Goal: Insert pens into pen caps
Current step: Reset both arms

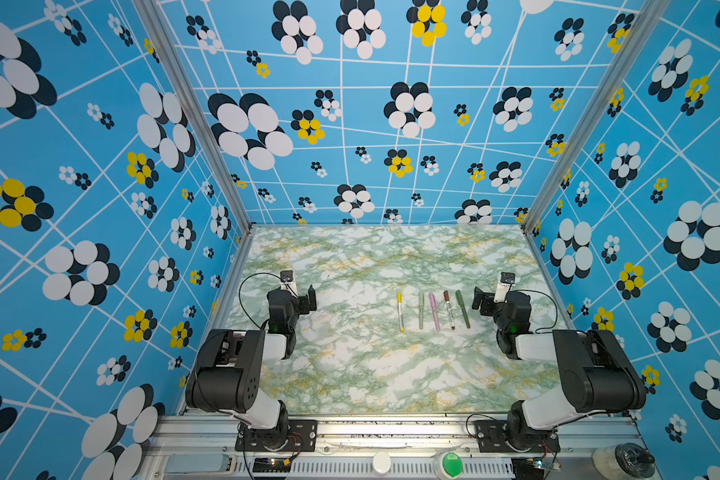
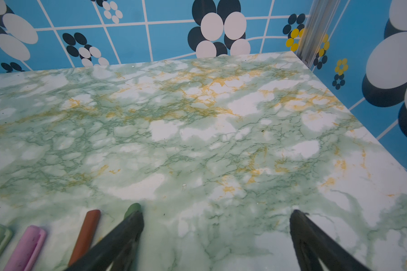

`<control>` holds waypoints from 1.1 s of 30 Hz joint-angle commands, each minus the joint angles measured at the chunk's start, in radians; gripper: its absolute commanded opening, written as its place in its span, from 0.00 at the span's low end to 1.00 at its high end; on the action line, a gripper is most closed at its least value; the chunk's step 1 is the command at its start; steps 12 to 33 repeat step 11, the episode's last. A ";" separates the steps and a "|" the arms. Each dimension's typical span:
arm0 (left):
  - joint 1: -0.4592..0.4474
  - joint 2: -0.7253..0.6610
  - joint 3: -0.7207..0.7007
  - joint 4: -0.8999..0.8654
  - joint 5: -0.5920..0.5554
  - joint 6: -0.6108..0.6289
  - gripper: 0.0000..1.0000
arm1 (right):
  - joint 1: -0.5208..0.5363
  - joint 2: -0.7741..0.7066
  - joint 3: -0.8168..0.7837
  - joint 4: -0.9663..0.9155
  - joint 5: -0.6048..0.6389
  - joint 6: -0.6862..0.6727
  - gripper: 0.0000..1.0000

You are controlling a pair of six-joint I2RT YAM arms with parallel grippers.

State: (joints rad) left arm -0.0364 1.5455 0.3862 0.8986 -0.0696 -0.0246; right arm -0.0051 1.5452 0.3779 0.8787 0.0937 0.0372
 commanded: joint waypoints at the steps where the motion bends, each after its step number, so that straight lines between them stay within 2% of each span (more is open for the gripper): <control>1: 0.009 0.004 -0.007 0.027 0.014 0.014 0.99 | -0.002 -0.002 0.015 0.002 -0.015 0.000 0.99; 33: 0.009 0.004 -0.008 0.027 0.014 0.014 0.99 | -0.002 -0.003 0.014 0.002 -0.015 0.000 0.99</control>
